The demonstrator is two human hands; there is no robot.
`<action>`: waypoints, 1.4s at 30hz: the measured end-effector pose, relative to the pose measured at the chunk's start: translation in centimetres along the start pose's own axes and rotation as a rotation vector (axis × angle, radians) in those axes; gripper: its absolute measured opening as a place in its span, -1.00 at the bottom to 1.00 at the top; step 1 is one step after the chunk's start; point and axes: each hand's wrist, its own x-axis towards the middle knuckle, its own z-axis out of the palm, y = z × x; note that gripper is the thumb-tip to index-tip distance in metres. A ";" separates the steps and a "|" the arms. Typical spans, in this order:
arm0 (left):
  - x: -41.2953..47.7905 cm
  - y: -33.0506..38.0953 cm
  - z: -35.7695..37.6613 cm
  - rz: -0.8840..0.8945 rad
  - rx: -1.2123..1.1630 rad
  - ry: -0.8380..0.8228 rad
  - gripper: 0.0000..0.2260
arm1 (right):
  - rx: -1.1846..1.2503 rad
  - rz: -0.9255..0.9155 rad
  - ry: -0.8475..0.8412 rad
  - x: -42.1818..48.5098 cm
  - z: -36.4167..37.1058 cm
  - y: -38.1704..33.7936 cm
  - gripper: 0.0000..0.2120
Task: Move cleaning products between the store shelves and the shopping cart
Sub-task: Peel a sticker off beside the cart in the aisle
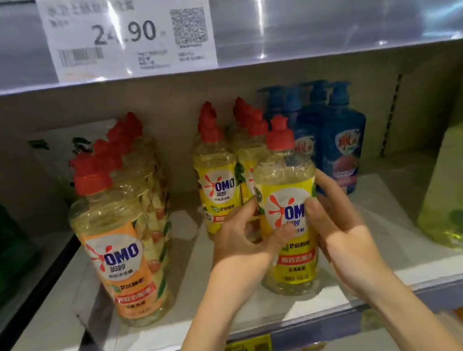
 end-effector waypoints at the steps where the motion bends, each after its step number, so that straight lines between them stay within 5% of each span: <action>1: -0.1 -0.4 0.2 -0.010 -0.016 0.006 -0.63 | -0.013 -0.007 -0.020 -0.1 -0.2 0.3 -0.57; 8: -0.7 -2.6 1.1 -0.010 0.040 0.047 -0.39 | -0.172 -0.037 -0.260 -0.7 -1.8 0.2 -0.48; 12: 0.1 -2.4 1.3 0.017 0.192 0.088 -0.19 | -0.309 -0.075 -0.242 0.4 -2.3 0.7 -0.44; 19: 3.0 -2.2 0.8 0.015 0.268 0.108 -0.51 | -0.408 -0.148 -0.243 3.8 -1.4 2.5 -0.56; 27: 3.5 -2.8 0.8 0.043 0.205 0.182 -0.42 | -0.409 -0.138 -0.241 4.8 -1.2 3.4 -0.48; 34: 2.9 -1.5 0.7 -0.008 0.238 0.198 -0.68 | -0.444 -0.131 -0.201 4.9 -1.3 3.5 -0.53; 42: -1.3 -0.7 -0.2 -0.023 0.016 0.308 -0.65 | -0.348 -0.252 0.095 0.3 -0.2 2.2 -0.55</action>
